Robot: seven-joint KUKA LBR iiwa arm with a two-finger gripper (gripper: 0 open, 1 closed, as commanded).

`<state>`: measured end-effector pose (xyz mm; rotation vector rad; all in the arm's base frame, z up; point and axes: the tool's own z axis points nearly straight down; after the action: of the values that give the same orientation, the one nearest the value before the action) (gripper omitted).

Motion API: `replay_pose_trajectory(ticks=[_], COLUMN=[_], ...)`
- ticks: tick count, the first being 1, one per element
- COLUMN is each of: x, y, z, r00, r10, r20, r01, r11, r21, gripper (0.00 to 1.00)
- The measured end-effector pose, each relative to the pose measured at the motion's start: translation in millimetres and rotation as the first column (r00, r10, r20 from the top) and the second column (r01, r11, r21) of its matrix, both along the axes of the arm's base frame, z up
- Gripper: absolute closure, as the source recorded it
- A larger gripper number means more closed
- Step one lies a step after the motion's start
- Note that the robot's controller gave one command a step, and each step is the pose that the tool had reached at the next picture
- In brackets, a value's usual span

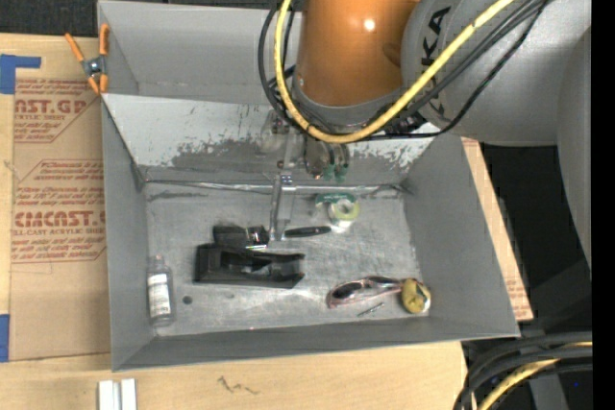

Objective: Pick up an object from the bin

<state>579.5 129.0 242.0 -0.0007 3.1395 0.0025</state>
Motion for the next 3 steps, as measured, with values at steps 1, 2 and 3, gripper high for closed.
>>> replay_pose_trajectory(ticks=[1, 2, 3], x=[-15.5, -46.1, -41.5], y=[-0.8, 1.3, 2.7], z=[-68.7, -86.2, -91.1], r00=[1.0, 0.998, 0.996], r10=[-0.009, -0.065, -0.094], r20=[0.003, -0.008, -0.001], r01=[0.009, 0.065, 0.094], r11=[1.0, 0.998, 0.996], r21=[0.001, -0.002, 0.0], gripper=[0.0, 0.0, 0.0])
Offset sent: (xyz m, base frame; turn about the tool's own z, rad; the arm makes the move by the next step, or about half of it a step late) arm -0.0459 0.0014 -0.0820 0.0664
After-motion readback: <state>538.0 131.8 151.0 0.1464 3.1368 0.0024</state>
